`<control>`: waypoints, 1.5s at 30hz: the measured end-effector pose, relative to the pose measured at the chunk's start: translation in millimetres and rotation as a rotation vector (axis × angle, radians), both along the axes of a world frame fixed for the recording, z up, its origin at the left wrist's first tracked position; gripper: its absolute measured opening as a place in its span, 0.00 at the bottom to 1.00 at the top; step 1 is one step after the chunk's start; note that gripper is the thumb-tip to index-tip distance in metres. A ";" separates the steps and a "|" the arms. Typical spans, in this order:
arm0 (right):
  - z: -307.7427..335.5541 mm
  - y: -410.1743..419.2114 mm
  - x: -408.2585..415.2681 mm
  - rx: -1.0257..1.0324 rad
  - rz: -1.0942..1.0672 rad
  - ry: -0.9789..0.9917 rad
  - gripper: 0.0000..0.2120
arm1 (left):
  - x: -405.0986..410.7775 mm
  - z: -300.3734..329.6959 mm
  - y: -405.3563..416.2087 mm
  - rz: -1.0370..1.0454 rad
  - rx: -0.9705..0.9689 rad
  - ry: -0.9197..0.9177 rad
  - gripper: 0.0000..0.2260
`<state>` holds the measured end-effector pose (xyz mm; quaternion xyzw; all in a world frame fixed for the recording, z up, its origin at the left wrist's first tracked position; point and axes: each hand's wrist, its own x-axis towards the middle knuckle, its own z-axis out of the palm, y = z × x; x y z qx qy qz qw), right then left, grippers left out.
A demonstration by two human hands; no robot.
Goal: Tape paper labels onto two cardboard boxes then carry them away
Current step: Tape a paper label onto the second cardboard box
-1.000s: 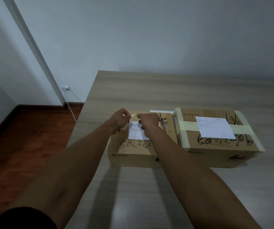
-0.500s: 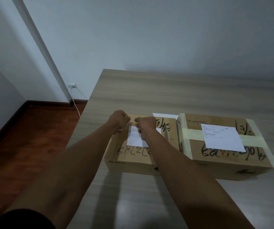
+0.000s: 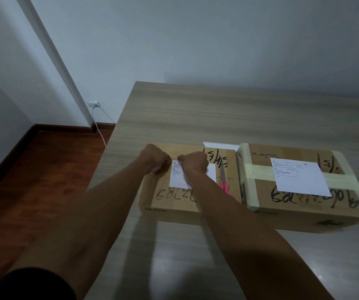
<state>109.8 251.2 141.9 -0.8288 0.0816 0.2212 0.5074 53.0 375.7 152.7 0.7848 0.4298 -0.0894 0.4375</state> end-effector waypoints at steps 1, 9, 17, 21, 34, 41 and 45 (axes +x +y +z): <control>0.9 0.6 -0.8 -0.013 -0.002 -0.009 0.13 | 1.0 0.9 -0.2 -0.020 0.010 0.020 0.10; 1.0 4.7 -3.2 -0.080 -0.004 -0.033 0.13 | 5.0 -3.3 5.0 -0.017 -0.055 0.017 0.06; 0.5 6.7 -4.9 -0.120 -0.011 -0.043 0.16 | 11.8 -3.6 6.5 0.021 -0.082 0.055 0.10; -1.4 6.9 -8.0 -0.132 -0.006 -0.052 0.08 | 13.4 -5.5 5.6 0.055 -0.104 0.041 0.13; -0.6 1.8 -3.4 -0.187 0.012 -0.090 0.16 | 12.7 2.5 -4.1 0.203 -0.138 0.050 0.14; -0.3 7.1 -1.7 -0.205 0.100 -0.061 0.20 | 6.5 -0.5 -3.9 0.255 -0.078 0.028 0.21; 1.4 0.2 7.5 -0.218 0.110 -0.049 0.18 | 7.4 -14.1 2.4 0.280 -0.102 0.019 0.21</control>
